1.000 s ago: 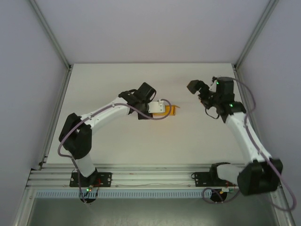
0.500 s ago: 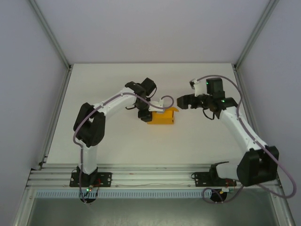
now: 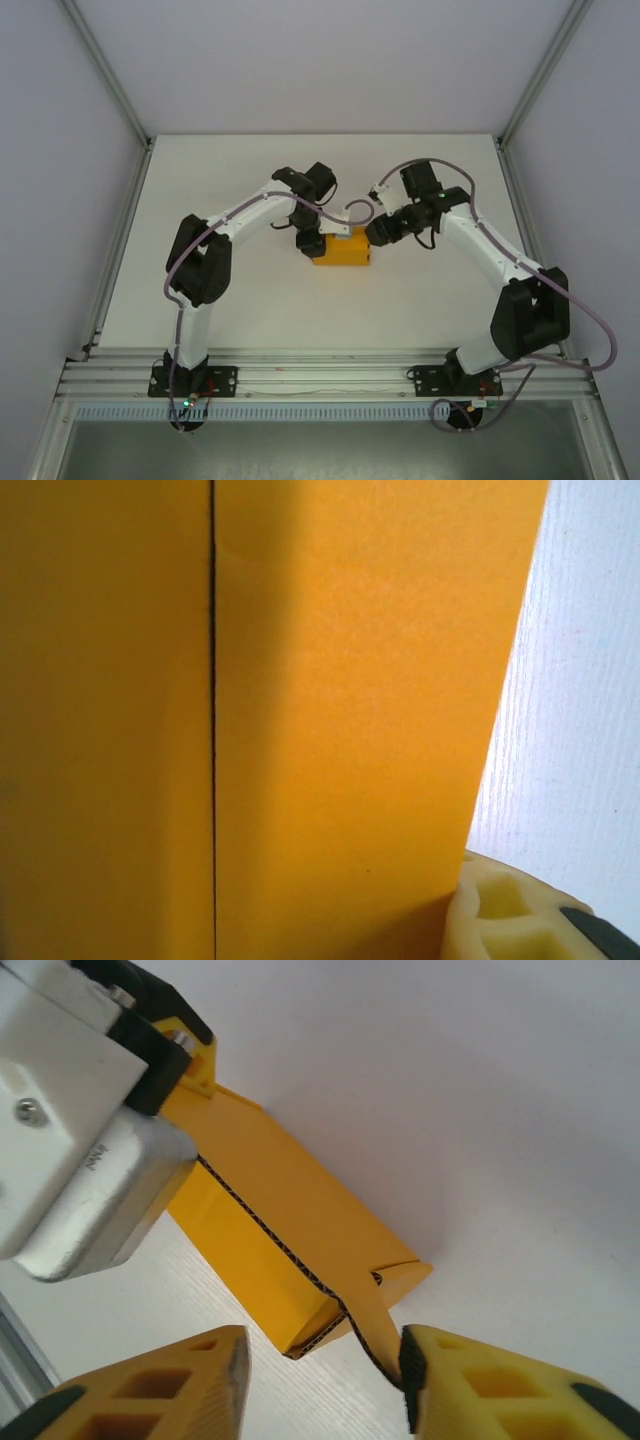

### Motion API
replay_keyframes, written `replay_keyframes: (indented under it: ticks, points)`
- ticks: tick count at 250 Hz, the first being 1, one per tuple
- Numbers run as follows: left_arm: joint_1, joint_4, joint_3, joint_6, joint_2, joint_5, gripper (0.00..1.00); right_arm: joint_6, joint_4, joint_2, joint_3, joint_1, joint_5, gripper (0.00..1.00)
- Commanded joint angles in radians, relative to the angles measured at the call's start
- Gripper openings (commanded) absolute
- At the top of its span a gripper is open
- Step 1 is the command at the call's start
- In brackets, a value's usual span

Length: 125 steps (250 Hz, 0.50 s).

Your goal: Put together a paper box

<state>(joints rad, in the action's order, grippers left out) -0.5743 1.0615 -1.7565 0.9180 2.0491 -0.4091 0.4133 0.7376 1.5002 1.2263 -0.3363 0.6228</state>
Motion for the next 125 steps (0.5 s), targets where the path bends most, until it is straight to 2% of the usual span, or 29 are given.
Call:
replay_keyframes:
  ticks: [1,25,98,125]
  points:
    - [-0.004,0.082,-0.019,-0.015,0.041,0.027,0.37,-0.008,0.013,0.021,0.043,-0.003,-0.067,0.34]
    - [-0.006,0.084,-0.021,-0.016,0.040,0.028,0.37,-0.013,0.008,0.033,0.052,-0.007,-0.058,0.26]
    - [-0.012,0.072,-0.030,-0.032,0.041,0.041,0.37,-0.043,-0.008,0.066,0.055,-0.009,-0.030,0.19]
    - [-0.012,0.066,-0.040,-0.047,0.044,0.042,0.37,-0.070,-0.021,0.071,0.050,-0.013,-0.011,0.12]
